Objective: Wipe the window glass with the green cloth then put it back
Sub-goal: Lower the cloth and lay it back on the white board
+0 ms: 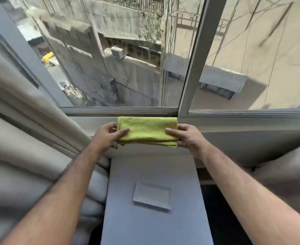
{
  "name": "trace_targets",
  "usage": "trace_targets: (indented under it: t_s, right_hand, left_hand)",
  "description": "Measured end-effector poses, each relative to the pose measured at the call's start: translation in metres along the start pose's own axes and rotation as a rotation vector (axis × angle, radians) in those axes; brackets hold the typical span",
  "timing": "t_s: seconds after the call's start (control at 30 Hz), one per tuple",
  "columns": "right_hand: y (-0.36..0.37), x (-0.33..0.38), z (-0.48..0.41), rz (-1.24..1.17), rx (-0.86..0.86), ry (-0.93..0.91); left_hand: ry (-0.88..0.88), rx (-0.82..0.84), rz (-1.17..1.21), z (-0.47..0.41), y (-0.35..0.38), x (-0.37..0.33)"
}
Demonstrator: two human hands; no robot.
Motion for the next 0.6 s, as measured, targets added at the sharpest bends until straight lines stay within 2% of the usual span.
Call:
trace_targets:
  t_s: [0.2,0.37,0.5,0.6]
  right_hand:
    - [-0.015,-0.198,-0.030,-0.082,-0.034,0.272]
    - [-0.028,-0.347,-0.034,-0.129,-0.152,0.462]
    - [-0.043,-0.423,-0.041,-0.057,-0.297,0.488]
    - [-0.055,-0.456,-0.050,0.155,-0.386,0.512]
  left_hand:
    - [-0.237,0.096,0.042,-0.017,0.038,0.188]
    - [-0.440,0.154,0.014,-0.029,0.080,0.324]
    - [-0.529,0.115,-0.112,-0.039,0.107,0.401]
    - [-0.528,0.057,-0.261,-0.055,0.122,0.439]
Point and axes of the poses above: each hand's wrist, its own z-axis away from the middle knuckle, its own y-axis out of the palm, x = y × z, the point moved 6 cm from there along -z, towards the middle knuckle, and after that the axes turned 12 degrees about x, right-handed, at the moved point
